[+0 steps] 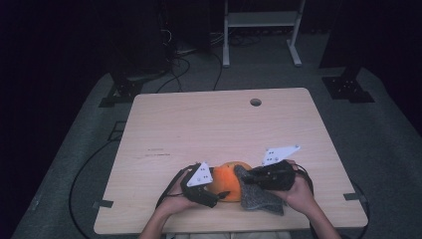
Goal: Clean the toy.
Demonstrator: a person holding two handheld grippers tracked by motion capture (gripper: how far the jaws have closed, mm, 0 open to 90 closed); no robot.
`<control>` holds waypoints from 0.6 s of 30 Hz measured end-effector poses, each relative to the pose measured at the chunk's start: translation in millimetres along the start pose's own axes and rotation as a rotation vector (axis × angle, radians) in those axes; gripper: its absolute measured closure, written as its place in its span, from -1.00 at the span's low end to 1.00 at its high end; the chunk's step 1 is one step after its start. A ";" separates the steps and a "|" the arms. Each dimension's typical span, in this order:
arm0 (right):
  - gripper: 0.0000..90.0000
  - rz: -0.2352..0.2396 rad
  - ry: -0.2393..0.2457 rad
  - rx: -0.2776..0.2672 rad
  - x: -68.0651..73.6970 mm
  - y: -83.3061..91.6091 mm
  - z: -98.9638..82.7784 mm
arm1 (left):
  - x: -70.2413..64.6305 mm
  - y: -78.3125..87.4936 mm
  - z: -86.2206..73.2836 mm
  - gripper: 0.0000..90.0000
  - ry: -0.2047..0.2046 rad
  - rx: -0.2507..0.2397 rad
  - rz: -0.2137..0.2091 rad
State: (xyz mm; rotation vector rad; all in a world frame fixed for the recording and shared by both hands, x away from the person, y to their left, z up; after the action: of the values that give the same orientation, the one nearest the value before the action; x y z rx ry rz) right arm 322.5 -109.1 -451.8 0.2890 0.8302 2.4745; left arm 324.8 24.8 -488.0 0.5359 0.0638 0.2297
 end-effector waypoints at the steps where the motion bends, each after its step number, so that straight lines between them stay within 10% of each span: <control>1: 0.73 -0.013 -0.009 0.017 -5.5 0.0 -5.4 | 0.8 -0.1 0.8 -0.54 0.016 -0.006 -0.002; 5: 0.74 -0.067 -0.051 0.050 -22.8 8.1 -20.5 | 1.4 -1.9 4.1 -0.54 0.034 -0.015 0.000; 10: 0.73 0.011 -0.009 -0.062 1.8 13.8 9.7 | -1.9 -7.1 10.2 -0.54 0.023 -0.012 0.024; 18: 0.74 -0.088 -0.013 0.006 -14.2 10.5 -7.0 | -1.8 -8.1 12.5 -0.52 0.038 -0.012 0.043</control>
State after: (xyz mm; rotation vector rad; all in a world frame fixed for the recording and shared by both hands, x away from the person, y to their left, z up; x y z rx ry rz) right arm 327.9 -127.3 -451.5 0.2649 0.8273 2.3863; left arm 326.2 11.4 -481.4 0.5215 0.0882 0.2826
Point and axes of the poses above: each handheld gripper's, and its own axes: y roughly backward along the jaws, z roughly out of its top, x roughly to its left, the point moved 9 cm from there along -y, roughly forward along the jaws, and after that the axes turned 9 degrees about -z, right-handed, at the moved point
